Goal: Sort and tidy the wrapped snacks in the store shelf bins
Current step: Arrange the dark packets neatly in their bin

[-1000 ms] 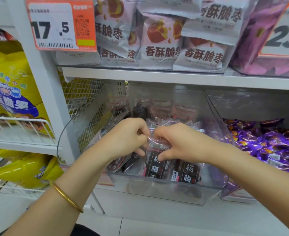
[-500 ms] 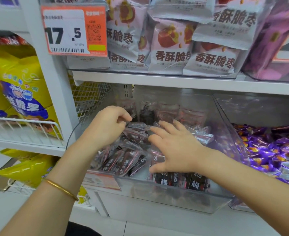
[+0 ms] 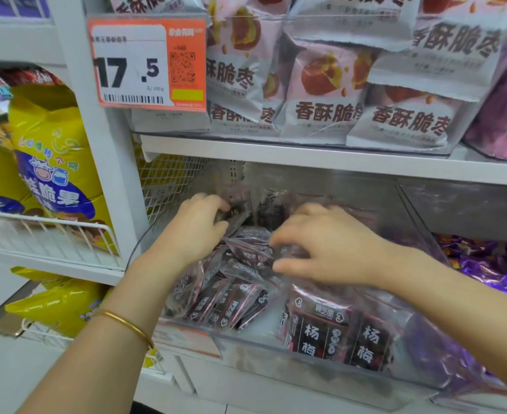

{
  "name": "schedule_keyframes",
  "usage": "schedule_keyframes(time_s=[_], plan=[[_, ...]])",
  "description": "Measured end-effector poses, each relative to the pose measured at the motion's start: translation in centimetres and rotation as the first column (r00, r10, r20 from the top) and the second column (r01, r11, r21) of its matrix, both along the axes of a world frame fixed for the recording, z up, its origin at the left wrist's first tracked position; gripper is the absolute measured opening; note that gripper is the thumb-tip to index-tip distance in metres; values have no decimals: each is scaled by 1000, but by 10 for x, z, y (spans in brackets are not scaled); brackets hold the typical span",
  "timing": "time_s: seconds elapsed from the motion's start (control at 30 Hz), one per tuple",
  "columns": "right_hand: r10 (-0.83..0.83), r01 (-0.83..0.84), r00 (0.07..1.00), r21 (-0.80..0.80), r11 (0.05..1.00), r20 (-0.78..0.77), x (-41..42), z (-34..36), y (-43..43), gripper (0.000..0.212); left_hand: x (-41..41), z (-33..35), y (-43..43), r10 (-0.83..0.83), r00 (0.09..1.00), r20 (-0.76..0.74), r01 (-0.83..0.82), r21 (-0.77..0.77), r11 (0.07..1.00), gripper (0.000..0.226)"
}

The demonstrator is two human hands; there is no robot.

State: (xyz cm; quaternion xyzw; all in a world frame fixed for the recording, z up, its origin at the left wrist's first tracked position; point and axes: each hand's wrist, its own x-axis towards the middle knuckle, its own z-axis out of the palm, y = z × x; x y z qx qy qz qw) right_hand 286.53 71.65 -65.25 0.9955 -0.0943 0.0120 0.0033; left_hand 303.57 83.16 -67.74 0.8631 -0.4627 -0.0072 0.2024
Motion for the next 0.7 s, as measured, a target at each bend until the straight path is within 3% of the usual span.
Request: schedule_keyframes(time_s=[0.1, 0.23, 0.3, 0.43, 0.5, 0.63, 0.7], plan=[[-65, 51, 993, 142, 989, 98, 33, 4, -16, 30, 2, 2, -5, -49, 998, -35, 49, 11, 999, 38], [-101, 143, 972, 196, 970, -211, 74, -14, -31, 40, 1, 2, -9, -126, 974, -189, 137, 46, 990, 43], [-82, 147, 953, 210, 967, -292, 86, -26, -34, 35, 4, 0, -11, -139, 958, -250, 156, 51, 986, 45], [-94, 135, 976, 211, 968, -196, 86, -29, -38, 21, 9, -3, -12, -123, 944, -305, 140, 35, 990, 48], [-146, 161, 984, 171, 972, -98, 79, -23, -43, 24, 10, -3, -13, -109, 942, -317, 123, 25, 992, 54], [-240, 210, 968, 282, 936, 76, 69, -13, -52, 24, 13, -5, -16, -81, 943, -321, 97, 34, 995, 59], [-222, 199, 971, 216, 956, 87, 70, -12, -54, 23, 13, -6, -17, -66, 942, -330, 84, 40, 996, 58]])
